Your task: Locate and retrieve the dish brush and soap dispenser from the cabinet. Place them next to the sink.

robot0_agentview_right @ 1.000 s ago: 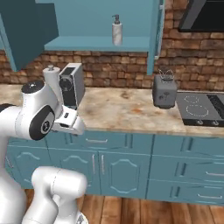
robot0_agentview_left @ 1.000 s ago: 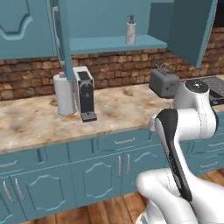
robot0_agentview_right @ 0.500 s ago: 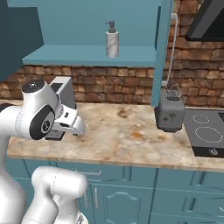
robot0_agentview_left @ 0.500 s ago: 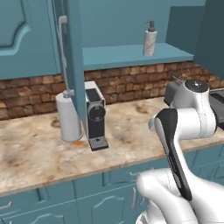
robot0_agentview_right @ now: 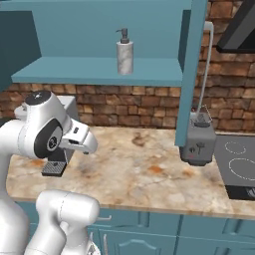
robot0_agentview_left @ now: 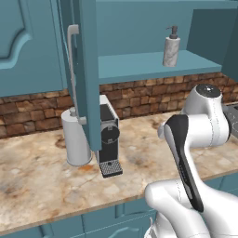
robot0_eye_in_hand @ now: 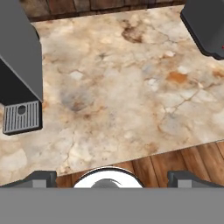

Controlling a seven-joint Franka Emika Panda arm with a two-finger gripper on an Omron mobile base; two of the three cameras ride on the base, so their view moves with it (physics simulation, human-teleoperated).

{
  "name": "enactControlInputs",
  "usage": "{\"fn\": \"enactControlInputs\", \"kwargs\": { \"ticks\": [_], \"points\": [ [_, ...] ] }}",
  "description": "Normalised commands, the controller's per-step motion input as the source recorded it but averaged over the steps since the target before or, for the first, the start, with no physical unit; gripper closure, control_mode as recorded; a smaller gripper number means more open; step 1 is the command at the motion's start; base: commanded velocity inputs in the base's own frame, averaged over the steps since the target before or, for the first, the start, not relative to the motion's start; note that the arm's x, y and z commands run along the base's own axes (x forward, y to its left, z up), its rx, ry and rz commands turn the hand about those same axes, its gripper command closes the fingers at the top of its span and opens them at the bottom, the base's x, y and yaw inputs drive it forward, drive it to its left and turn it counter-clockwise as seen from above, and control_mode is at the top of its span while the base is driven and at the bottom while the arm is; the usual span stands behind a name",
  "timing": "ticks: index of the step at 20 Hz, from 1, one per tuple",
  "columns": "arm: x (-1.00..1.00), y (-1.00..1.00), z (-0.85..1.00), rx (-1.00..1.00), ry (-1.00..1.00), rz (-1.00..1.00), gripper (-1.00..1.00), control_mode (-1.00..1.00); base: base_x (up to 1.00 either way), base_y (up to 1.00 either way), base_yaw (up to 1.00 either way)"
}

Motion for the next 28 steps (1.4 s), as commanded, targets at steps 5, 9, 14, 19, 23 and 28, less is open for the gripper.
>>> {"fn": "enactControlInputs", "kwargs": {
  "ticks": [5,9,14,19,23,28],
  "points": [
    [0.0,0.0,0.0,0.0,0.0,0.0,-1.0,1.0,0.08,0.01,0.0],
    [0.0,0.0,0.0,0.0,0.0,0.0,-1.0,1.0,0.0,0.0,0.0],
    [-0.12,0.0,0.08,-0.01,-0.07,0.0,-1.0,-1.0,0.0,0.0,0.0],
    [-0.25,0.0,0.4,-0.08,-0.12,-0.01,-1.0,-1.0,0.0,0.0,0.0],
    [-0.09,0.01,0.57,-0.13,-0.02,0.0,-1.0,-1.0,0.0,0.0,0.0],
    [-0.05,-0.02,0.71,-0.02,-0.06,-0.02,-1.0,-1.0,0.0,0.0,0.0]
  ]
}}
